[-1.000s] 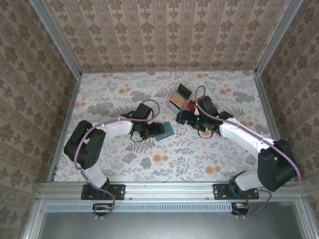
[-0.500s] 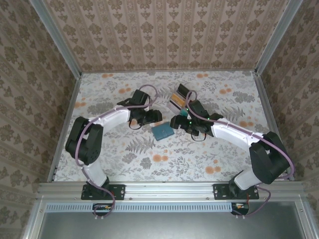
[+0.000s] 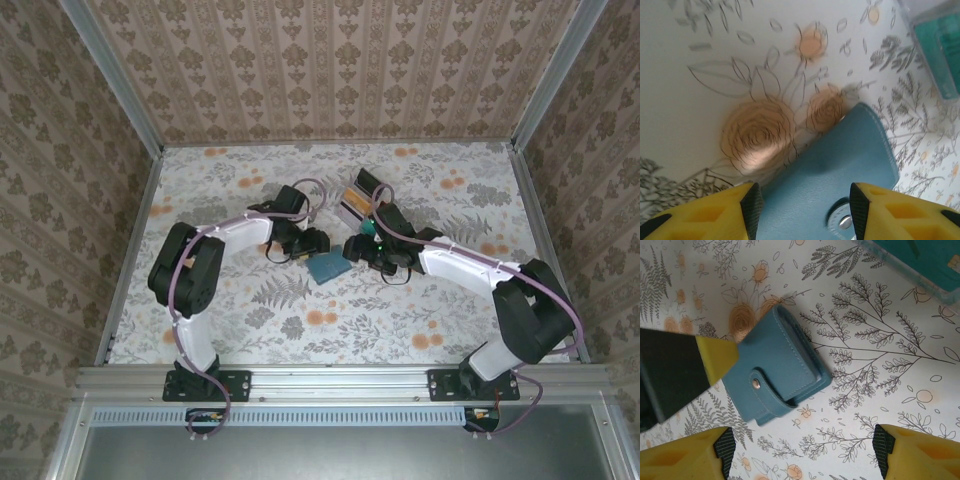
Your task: Take the credit cards out of the card holder
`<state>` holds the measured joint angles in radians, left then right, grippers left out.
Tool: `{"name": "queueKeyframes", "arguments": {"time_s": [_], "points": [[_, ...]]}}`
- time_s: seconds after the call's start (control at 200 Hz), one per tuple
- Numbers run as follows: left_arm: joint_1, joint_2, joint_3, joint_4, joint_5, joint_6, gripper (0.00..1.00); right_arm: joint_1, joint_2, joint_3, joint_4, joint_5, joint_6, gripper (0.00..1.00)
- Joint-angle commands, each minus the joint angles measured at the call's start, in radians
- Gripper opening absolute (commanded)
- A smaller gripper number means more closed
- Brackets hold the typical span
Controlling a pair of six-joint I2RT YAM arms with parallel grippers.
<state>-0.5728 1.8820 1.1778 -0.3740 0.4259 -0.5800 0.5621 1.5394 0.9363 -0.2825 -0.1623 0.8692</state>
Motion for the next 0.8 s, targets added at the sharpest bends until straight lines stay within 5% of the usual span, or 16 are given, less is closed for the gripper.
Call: {"name": "queueKeyframes", "arguments": {"time_s": [0.0, 0.315, 0.55, 0.795], "points": [[-0.031, -0.036, -0.053, 0.001, 0.033, -0.029, 0.53, 0.008, 0.028, 0.002, 0.008, 0.016, 0.027, 0.76], [-0.102, -0.121, -0.143, 0.068, 0.057, -0.112, 0.5, 0.022, 0.063, 0.014, -0.006, 0.018, 0.039, 0.68], [-0.095, -0.118, -0.161, 0.101, 0.045, -0.139, 0.41, 0.035, 0.155, 0.079, -0.041, -0.016, 0.004, 0.41], [-0.075, -0.092, -0.183, 0.16, 0.056, -0.179, 0.39, 0.036, 0.226, 0.12, -0.072, -0.031, -0.037, 0.28]]}}
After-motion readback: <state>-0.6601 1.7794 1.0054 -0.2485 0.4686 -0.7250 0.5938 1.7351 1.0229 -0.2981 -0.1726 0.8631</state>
